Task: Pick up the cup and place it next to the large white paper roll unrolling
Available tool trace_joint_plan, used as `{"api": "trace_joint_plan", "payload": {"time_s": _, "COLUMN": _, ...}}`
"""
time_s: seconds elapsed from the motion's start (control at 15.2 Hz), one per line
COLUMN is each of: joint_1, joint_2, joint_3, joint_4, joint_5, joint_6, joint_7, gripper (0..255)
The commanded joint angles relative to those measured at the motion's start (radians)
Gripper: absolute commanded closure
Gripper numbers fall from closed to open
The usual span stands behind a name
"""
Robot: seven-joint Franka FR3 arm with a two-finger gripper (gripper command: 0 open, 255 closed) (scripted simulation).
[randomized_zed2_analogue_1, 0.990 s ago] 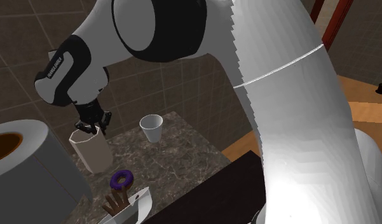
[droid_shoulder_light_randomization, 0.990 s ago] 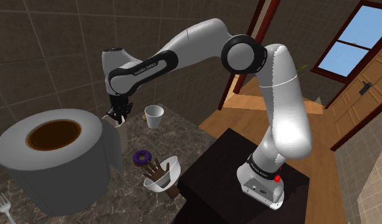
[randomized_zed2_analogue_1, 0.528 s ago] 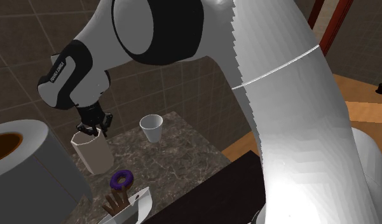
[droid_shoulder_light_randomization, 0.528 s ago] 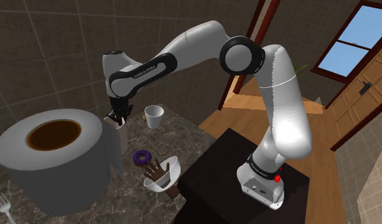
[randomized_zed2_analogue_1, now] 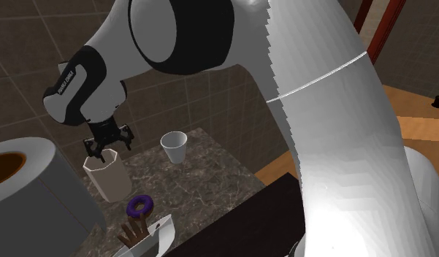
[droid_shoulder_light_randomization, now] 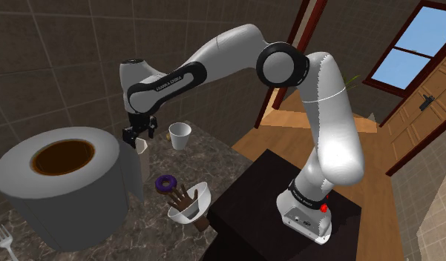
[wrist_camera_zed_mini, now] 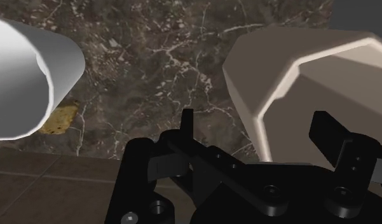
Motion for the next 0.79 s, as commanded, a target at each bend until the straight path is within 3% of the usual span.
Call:
{"api": "trace_joint_plan", "payload": {"time_s": 0.0, "joint_1": -0.002, "joint_2": -0.018, "joint_3": 0.003, "joint_4": 0.006, "joint_5": 0.004, "joint_6": -0.024, "joint_7": -0.002, "gripper": 0}}
{"api": "trace_joint_plan", "payload": {"time_s": 0.2, "joint_1": -0.007, "joint_2": -0.063, "joint_3": 0.010, "joint_4": 0.031, "joint_5": 0.014, "joint_6": -0.093, "joint_7": -0.008, "gripper": 0}}
{"api": "trace_joint_plan", "payload": {"time_s": 0.73, "joint_1": -0.007, "joint_2": -0.063, "joint_3": 0.010, "joint_4": 0.031, "joint_5": 0.014, "joint_6": -0.093, "joint_7": -0.008, "gripper": 0}}
